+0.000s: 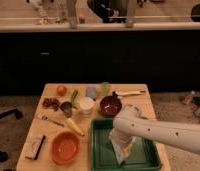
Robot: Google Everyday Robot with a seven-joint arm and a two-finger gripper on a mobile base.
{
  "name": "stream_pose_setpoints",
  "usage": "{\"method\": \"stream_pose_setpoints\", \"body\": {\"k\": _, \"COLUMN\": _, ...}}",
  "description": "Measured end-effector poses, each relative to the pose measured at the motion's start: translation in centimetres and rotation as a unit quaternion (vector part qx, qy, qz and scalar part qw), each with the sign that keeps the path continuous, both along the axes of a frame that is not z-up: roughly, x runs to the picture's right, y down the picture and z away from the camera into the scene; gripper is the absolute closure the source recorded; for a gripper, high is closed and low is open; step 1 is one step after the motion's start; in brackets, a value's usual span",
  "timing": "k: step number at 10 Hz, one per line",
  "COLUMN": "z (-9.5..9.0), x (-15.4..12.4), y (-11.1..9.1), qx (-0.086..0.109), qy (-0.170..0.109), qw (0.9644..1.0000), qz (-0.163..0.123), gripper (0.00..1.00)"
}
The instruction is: Place towel in table surface
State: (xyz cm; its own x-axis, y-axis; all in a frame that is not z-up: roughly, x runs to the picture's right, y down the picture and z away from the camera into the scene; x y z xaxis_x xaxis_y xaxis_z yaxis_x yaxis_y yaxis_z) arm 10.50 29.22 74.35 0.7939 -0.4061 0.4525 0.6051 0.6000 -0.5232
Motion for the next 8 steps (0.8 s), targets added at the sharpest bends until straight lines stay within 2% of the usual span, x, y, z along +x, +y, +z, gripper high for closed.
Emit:
{"method": "stream_pose_setpoints", "body": {"k": 2, "z": 0.7, "x": 0.1, "y": -0.1, "qx": -0.001, "qy": 0.000, "qw": 1.0000, "qz": -0.002, "gripper": 0.20}}
{"method": "stream_pose_setpoints", "body": {"k": 4, "z": 1.5, "x": 0.6, "y": -0.3, "qx": 0.017, "qy": 0.034, "qw": 0.9992, "qz": 0.014, "gripper": 0.20}}
{"method": "stream_pose_setpoints", "body": {"k": 6, "z": 2.1, "x": 1.0, "y": -0.5, "qx": 0.041, "qy": 0.069, "qw": 0.9964, "qz": 0.028, "gripper": 0.20}}
{"method": "stream_pose_setpoints", "body": {"k": 8, "z": 2.6, "x": 1.2, "y": -0.5, "qx": 0.054, "qy": 0.086, "qw": 0.9944, "qz": 0.027, "gripper": 0.20}}
